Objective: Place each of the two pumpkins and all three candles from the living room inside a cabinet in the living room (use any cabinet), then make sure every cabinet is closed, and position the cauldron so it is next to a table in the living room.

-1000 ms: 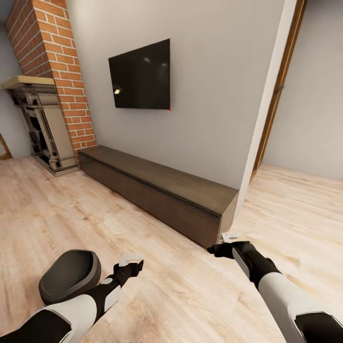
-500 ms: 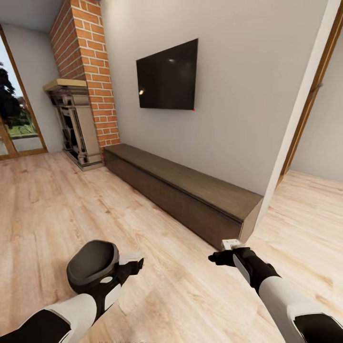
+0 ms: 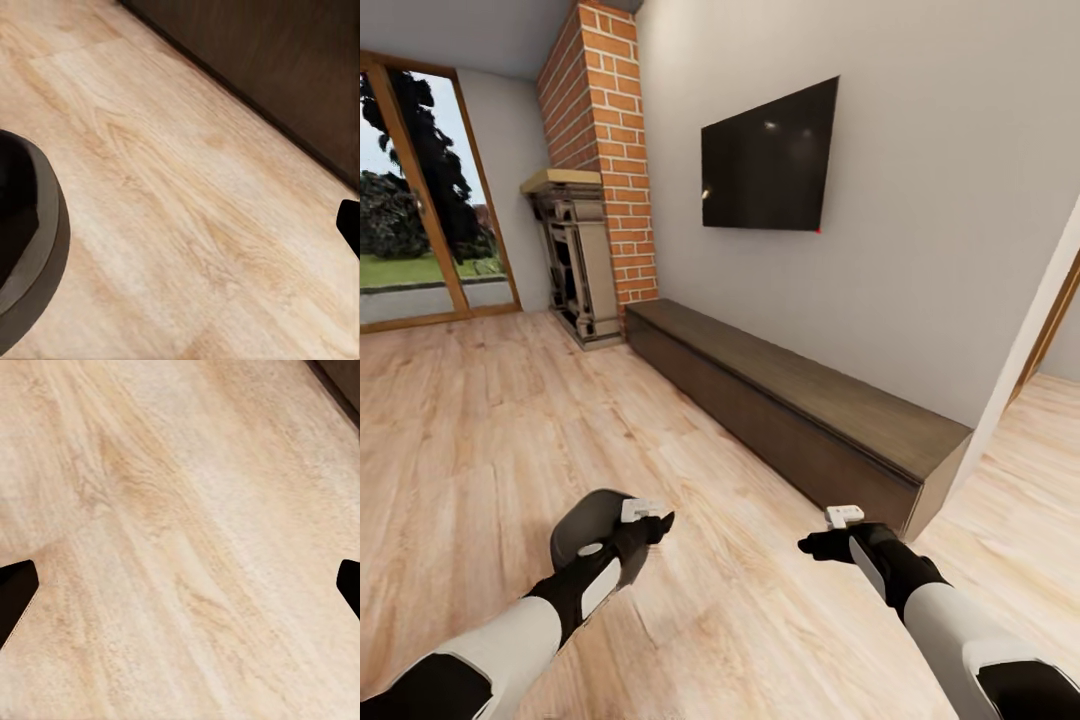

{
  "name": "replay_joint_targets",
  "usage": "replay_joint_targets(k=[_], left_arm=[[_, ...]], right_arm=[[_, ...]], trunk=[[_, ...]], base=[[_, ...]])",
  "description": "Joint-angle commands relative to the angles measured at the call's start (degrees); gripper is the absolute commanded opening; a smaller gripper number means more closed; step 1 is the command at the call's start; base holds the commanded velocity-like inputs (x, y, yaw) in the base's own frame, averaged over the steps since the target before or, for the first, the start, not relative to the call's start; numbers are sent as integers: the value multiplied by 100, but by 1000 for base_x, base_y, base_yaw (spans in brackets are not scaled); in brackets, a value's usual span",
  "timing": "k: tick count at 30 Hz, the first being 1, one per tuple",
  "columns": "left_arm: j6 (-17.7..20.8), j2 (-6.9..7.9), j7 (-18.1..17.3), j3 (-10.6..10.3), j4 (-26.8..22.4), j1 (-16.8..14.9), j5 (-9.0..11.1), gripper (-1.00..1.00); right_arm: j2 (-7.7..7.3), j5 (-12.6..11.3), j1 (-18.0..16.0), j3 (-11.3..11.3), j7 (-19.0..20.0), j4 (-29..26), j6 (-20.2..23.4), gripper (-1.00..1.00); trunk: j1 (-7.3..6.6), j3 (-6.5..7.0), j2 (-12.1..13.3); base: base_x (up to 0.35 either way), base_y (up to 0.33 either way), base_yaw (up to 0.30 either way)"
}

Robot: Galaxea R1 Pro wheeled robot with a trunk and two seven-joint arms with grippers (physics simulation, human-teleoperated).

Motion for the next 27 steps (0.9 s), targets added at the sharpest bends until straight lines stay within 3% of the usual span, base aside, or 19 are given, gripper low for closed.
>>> replay_joint_targets(k=[1, 4, 7, 10, 13, 18, 27], left_arm=[[41, 11, -9, -43, -78, -7, 56, 100], [369, 82, -5, -43, -510, -7, 51, 100], [697, 253, 3, -42, -1111, -7, 52, 100], [802, 363, 0, -39, -1372, -7, 62, 100], [827, 403, -2, 30, -1440, -7, 65, 100], [832, 488, -14, 351, -1474, -7, 65, 100], [839, 556, -15, 459, -1487, -7, 55, 100]], right_arm=[[-8, -40, 0, 35, -2, -9, 32, 100], [-8, -43, 2, 30, -3, -1, 32, 100], [-8, -38, 2, 36, -3, 2, -44, 100], [-8, -37, 2, 37, -3, 9, -151, 100], [-8, -36, 2, 37, -3, 11, -182, 100], [-8, -36, 2, 37, -3, 12, -195, 100], [-8, -36, 8, 37, -3, 12, -205, 100]], trunk=[[-1, -6, -2], [-1, -6, -2], [-1, -6, -2], [-1, -6, -2], [-1, -6, -2], [-1, -6, -2], [-1, -6, -2]], base=[[0, 0, 290], [0, 0, 290], [0, 0, 290], [0, 0, 290], [0, 0, 290], [0, 0, 290], [1, 3, 290]])
